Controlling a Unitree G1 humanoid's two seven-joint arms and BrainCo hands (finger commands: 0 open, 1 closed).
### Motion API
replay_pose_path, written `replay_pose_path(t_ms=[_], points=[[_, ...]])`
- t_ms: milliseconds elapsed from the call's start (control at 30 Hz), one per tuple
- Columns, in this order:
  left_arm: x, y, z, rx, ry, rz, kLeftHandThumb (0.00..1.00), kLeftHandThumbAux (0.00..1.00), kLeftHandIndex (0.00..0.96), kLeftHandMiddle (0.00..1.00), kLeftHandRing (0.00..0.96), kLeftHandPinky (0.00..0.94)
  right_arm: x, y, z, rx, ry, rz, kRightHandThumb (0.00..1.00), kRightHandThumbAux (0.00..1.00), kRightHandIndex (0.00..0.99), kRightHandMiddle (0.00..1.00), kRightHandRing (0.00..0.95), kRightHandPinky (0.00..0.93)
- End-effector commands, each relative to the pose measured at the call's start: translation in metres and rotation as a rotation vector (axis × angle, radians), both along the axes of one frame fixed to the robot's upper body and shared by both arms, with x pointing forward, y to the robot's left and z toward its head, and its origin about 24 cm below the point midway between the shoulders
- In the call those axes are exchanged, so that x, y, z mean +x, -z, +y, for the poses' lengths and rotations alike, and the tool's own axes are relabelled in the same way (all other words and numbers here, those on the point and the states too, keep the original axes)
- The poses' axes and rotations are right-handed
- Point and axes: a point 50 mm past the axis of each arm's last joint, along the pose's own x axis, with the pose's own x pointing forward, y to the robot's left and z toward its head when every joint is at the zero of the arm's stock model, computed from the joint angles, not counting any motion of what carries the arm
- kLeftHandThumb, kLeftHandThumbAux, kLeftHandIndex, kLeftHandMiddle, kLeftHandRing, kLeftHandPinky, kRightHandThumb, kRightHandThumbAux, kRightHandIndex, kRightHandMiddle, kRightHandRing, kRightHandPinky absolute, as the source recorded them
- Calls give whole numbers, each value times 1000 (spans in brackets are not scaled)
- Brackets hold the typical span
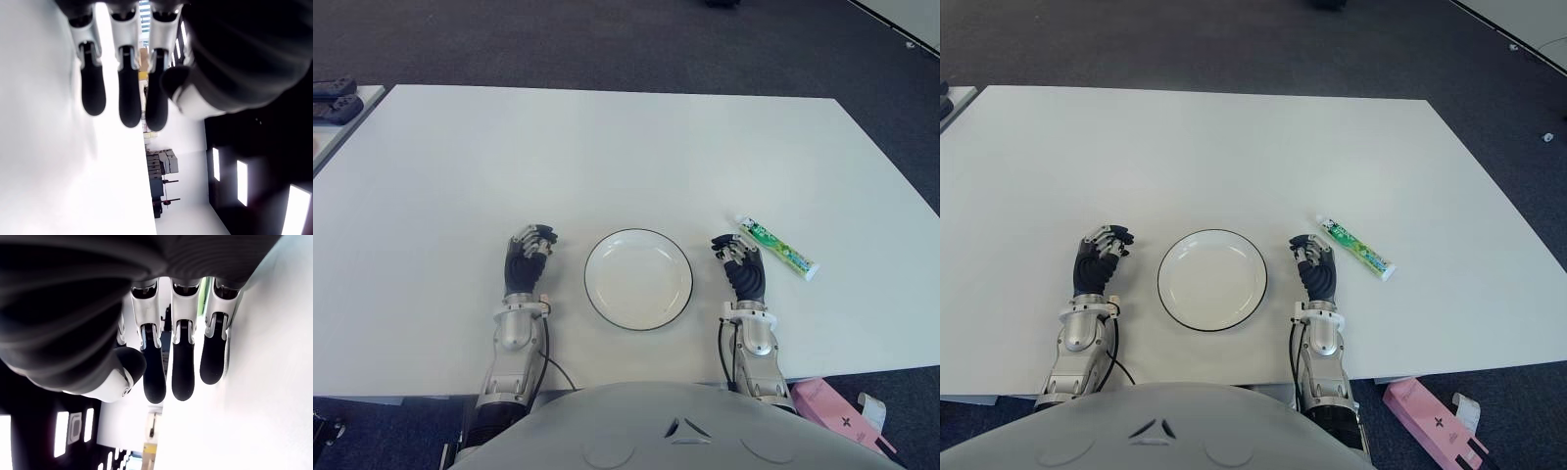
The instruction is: Put the toothpaste on the table into the plate.
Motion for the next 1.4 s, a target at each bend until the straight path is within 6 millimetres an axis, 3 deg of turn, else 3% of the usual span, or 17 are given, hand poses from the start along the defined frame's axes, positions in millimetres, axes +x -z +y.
replay_pose_path(t_ms=[33, 433, 567, 667, 1033, 1400], points=[[2, 1, 0, 4, 9, 6, 716, 722, 429, 479, 470, 484, 1, 4, 2, 1, -2, 27, 722, 732, 418, 455, 432, 419], [4, 1, -1, 4, 14, 7, 716, 722, 430, 482, 472, 480, 3, -1, -2, -1, 7, 3, 723, 732, 418, 455, 430, 415], [4, 1, -1, 5, 16, 7, 717, 722, 430, 481, 468, 475, 3, -11, -5, -16, 12, -31, 723, 733, 417, 455, 427, 412], [5, 1, -2, 4, 19, 4, 717, 722, 429, 478, 465, 475, 0, -35, -9, -91, 16, -111, 722, 733, 416, 458, 435, 421], [5, 1, -4, 7, 25, 6, 717, 722, 429, 476, 463, 469, -2, -70, -15, -306, 51, -244, 713, 732, 416, 451, 439, 421], [5, 1, -4, 4, 22, 2, 716, 722, 430, 484, 473, 486, -1, -93, -36, -454, -27, -328, 702, 733, 409, 351, 342, 299]])
